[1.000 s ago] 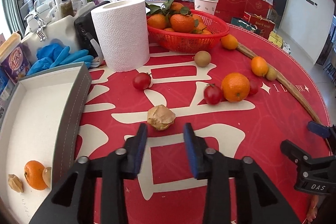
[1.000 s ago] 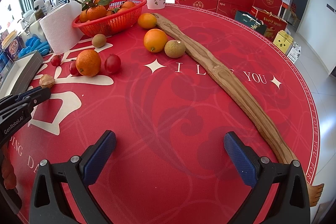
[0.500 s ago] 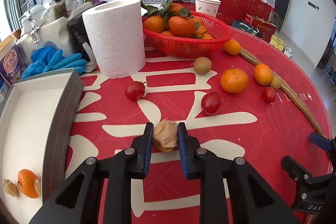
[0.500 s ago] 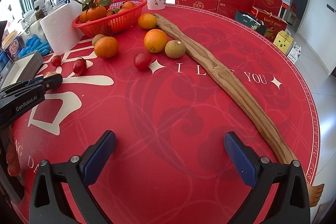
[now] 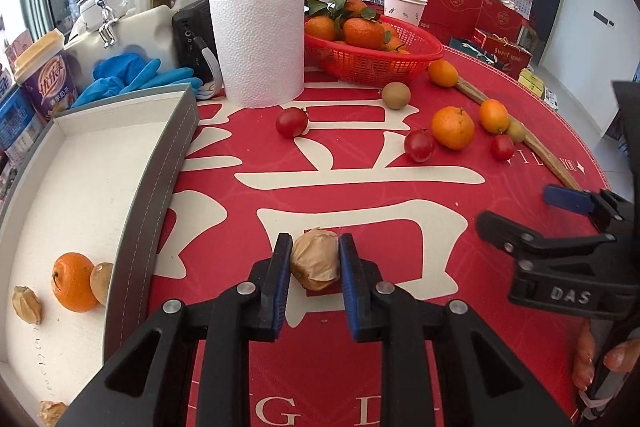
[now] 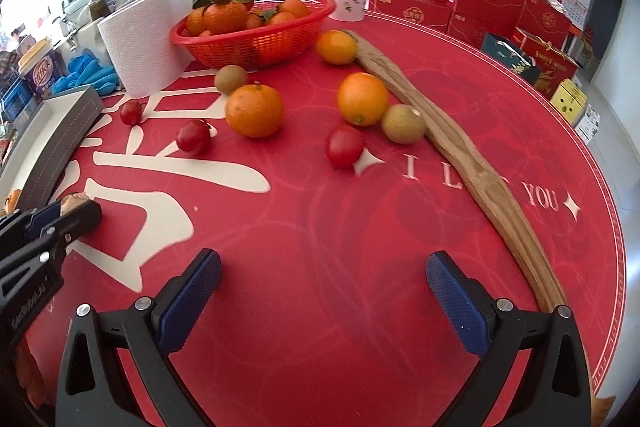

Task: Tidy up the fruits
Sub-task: 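Lift the wrapped fruit with the left tool while the right tool grasps a red tomato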

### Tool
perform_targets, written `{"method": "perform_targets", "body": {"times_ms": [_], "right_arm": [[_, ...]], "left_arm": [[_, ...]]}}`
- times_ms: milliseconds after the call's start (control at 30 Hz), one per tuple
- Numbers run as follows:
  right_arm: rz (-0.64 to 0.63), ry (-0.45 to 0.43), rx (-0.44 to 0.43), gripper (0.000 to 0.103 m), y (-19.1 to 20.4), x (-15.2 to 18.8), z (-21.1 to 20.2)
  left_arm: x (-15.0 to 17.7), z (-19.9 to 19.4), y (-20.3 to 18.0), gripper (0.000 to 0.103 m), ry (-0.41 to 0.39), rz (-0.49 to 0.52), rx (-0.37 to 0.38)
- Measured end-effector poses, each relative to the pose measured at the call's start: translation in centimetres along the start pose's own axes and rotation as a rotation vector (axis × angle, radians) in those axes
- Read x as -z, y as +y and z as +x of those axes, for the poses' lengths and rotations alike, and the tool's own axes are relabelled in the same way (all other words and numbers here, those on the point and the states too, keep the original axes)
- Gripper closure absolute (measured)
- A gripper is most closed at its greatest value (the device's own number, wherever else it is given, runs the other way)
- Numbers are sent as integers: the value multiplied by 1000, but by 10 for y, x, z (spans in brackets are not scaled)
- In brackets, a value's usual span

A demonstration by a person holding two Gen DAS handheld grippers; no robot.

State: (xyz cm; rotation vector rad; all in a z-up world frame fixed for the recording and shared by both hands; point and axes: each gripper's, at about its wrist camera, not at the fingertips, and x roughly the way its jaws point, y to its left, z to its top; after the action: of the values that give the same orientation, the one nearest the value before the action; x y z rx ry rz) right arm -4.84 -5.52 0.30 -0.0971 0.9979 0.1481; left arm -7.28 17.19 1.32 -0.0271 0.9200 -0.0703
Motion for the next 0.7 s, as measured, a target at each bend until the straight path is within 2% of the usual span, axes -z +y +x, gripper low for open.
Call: {"method": "perform_targets", "body": {"times_ms": [133,333,500,567,633,700], "right_arm": [[-7,-6,-6,0,21,-23,16],[-23,-22,-40,0,42,-38,28],[65,-39,-109,0,28,-42,27],[54,-30,-101,1,31,-41,26],[34,-25,-94,7,39,-38,23],[35,-24,-93,8,44,-34,20]], "left_arm": [[6,-5,9,77,-11,-23,-4],[7,-6,16,77,-19,-57,13],[8,-5,16,77,-27,-52,16],[8,-6,17,77,-27,-55,17],[9,-7,18,76,-26,-62,13],[10,-7,21,76,-28,-71,10]]}}
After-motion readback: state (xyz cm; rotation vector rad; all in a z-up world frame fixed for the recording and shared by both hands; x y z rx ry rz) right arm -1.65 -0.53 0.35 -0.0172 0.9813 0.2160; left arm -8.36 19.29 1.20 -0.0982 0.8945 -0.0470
